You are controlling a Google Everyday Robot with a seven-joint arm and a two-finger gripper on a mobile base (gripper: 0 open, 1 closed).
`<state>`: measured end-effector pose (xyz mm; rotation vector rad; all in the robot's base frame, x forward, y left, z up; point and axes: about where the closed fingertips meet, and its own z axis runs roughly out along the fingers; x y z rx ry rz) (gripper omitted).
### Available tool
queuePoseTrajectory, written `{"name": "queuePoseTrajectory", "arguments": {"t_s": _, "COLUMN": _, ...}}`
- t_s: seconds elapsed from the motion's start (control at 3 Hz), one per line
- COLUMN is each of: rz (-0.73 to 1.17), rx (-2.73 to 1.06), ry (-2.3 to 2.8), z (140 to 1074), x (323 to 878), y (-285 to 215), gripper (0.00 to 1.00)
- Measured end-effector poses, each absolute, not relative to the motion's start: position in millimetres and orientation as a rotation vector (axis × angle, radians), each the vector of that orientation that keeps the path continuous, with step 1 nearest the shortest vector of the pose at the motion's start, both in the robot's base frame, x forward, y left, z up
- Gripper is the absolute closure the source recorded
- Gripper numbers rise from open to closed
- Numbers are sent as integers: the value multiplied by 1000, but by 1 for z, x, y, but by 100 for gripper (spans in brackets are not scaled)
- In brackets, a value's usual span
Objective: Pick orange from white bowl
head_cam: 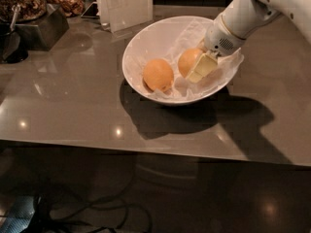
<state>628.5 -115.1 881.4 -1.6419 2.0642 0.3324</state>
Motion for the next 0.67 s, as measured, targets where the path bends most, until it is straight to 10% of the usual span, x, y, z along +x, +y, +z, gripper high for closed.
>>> {"name": "queuePoseTrajectory", "arguments": {"t_s": 0.67, "rz": 372, "rx": -1645, "ry": 1987, "z": 906, "x": 619, "y": -109, "gripper": 100}}
